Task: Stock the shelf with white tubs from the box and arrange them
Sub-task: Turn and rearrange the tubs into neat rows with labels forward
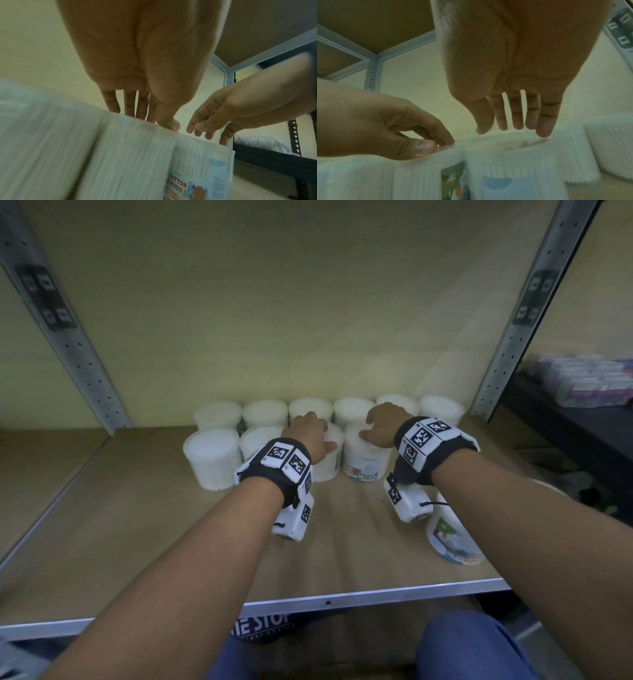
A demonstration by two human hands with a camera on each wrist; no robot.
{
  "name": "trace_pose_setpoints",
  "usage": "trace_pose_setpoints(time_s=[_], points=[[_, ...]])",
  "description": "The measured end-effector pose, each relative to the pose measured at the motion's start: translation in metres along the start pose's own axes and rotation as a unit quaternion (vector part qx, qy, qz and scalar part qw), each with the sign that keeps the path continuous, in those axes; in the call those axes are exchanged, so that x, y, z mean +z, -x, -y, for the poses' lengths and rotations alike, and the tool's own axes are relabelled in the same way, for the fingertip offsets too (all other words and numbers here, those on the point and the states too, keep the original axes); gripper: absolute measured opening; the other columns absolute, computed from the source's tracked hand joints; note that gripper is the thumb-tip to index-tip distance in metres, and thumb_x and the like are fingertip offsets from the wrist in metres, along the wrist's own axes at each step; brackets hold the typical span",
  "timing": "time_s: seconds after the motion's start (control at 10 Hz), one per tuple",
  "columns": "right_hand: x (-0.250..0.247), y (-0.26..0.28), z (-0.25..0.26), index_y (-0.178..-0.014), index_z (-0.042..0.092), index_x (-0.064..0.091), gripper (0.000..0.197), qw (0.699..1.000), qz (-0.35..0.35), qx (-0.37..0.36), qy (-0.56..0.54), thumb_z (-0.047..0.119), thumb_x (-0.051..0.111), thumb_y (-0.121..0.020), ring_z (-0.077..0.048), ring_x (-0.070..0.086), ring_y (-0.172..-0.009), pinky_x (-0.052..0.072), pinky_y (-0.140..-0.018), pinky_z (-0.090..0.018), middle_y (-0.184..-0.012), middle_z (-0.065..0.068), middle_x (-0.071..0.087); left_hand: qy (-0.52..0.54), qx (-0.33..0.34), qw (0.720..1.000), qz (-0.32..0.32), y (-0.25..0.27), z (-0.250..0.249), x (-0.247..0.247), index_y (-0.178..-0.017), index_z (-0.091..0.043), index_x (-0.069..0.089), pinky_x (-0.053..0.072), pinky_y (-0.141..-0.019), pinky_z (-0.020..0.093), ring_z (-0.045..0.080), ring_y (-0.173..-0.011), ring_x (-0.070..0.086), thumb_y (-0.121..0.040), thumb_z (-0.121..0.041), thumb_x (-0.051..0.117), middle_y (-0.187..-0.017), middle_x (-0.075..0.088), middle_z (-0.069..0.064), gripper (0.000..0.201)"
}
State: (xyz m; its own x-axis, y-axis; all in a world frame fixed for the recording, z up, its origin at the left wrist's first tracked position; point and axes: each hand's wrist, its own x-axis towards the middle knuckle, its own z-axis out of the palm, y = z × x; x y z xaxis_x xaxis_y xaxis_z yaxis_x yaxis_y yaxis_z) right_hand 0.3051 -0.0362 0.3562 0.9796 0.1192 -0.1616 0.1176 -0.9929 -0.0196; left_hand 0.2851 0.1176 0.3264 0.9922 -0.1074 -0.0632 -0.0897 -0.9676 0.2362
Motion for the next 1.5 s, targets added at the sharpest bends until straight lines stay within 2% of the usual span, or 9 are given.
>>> trace_pose_setpoints(time_s=[0.1,0.2,0.3,0.5,0.6,0.7,0.9,1.3,1.5], points=[[0.009,-0.002,0.002,-0.131,0.003,0.048,0.064,1.000,0.002,0.010,0.024,0.053,0.049,-0.091,-0.033,0.049,-0.122,0.041,-0.100,-0.038,-0.134,-0.018,0.048,-0.001,0.001,1.000,0.001,0.000,0.000,0.000,-0.137,-0.012,0.047,0.039,-0.105,0.045,0.030,-0.129,0.039,-0.093,-0.040,0.053,-0.139,0.041,0.011,0.052],[0.010,-0.004,0.003,-0.130,0.003,0.048,0.065,1.000,-0.006,0.010,0.026,0.054,0.052,-0.089,-0.034,0.049,-0.121,0.042,-0.100,-0.039,-0.133,-0.018,0.047,0.000,0.003,1.000,-0.002,0.001,0.000,0.000,-0.137,-0.012,0.047,0.039,-0.105,0.046,0.030,-0.129,0.040,-0.094,-0.040,0.053,-0.139,0.041,0.011,0.052],[0.006,-0.002,0.002,-0.134,0.005,0.047,0.063,1.000,0.003,0.000,0.022,0.048,0.056,-0.089,-0.032,0.051,-0.123,0.044,-0.101,-0.037,-0.137,-0.016,0.047,0.002,0.003,1.000,-0.003,0.001,0.000,0.001,-0.138,-0.013,0.046,0.039,-0.105,0.046,0.029,-0.129,0.040,-0.094,-0.040,0.053,-0.139,0.041,0.010,0.053],[-0.003,0.000,-0.008,-0.145,0.015,0.040,0.057,0.998,0.043,-0.028,-0.032,0.012,0.059,-0.091,-0.024,0.039,-0.137,0.035,-0.108,-0.028,-0.151,-0.007,0.036,0.007,0.004,1.000,-0.006,0.000,0.001,0.001,-0.137,-0.013,0.046,0.039,-0.105,0.044,0.029,-0.129,0.040,-0.094,-0.040,0.053,-0.138,0.041,0.011,0.052],[-0.005,0.001,-0.009,-0.140,0.019,0.046,0.052,0.996,0.043,-0.036,-0.063,0.006,0.055,-0.090,-0.025,0.045,-0.131,0.040,-0.098,-0.026,-0.148,-0.007,0.039,0.007,0.003,1.000,-0.009,0.001,0.001,0.001,-0.137,-0.013,0.046,0.039,-0.105,0.044,0.029,-0.129,0.040,-0.094,-0.040,0.053,-0.139,0.041,0.010,0.052],[-0.003,0.002,-0.006,-0.138,0.014,0.047,0.045,0.999,-0.003,-0.027,-0.036,0.028,0.052,-0.095,-0.027,0.044,-0.130,0.036,-0.105,-0.031,-0.145,-0.010,0.042,0.010,0.003,1.000,-0.007,0.001,0.000,0.001,-0.138,-0.013,0.046,0.039,-0.105,0.044,0.029,-0.129,0.039,-0.094,-0.039,0.053,-0.139,0.041,0.010,0.052],[0.010,-0.004,-0.004,-0.137,0.008,0.045,0.065,1.000,-0.011,0.009,0.002,0.052,0.053,-0.089,-0.033,0.045,-0.126,0.041,-0.105,-0.039,-0.140,-0.015,0.042,0.010,0.002,1.000,-0.004,0.003,-0.001,0.000,-0.138,-0.013,0.046,0.038,-0.106,0.044,0.029,-0.130,0.038,-0.094,-0.039,0.052,-0.139,0.041,0.010,0.051],[-0.001,-0.004,-0.007,-0.141,0.011,0.045,0.056,0.999,0.014,-0.049,-0.002,0.026,0.062,-0.090,-0.025,0.046,-0.131,0.038,-0.105,-0.030,-0.145,-0.009,0.044,-0.001,0.004,1.000,-0.005,0.004,-0.002,-0.001,-0.139,-0.013,0.045,0.039,-0.105,0.044,0.030,-0.130,0.038,-0.095,-0.039,0.051,-0.139,0.040,0.011,0.052],[0.001,-0.008,-0.005,-0.135,0.006,0.052,0.050,0.998,0.005,-0.061,0.023,0.025,0.062,-0.089,-0.027,0.053,-0.124,0.045,-0.103,-0.032,-0.137,-0.012,0.053,-0.004,0.002,1.000,-0.002,0.005,-0.002,-0.001,-0.139,-0.013,0.044,0.039,-0.104,0.044,0.030,-0.130,0.037,-0.095,-0.039,0.051,-0.140,0.040,0.010,0.052]])
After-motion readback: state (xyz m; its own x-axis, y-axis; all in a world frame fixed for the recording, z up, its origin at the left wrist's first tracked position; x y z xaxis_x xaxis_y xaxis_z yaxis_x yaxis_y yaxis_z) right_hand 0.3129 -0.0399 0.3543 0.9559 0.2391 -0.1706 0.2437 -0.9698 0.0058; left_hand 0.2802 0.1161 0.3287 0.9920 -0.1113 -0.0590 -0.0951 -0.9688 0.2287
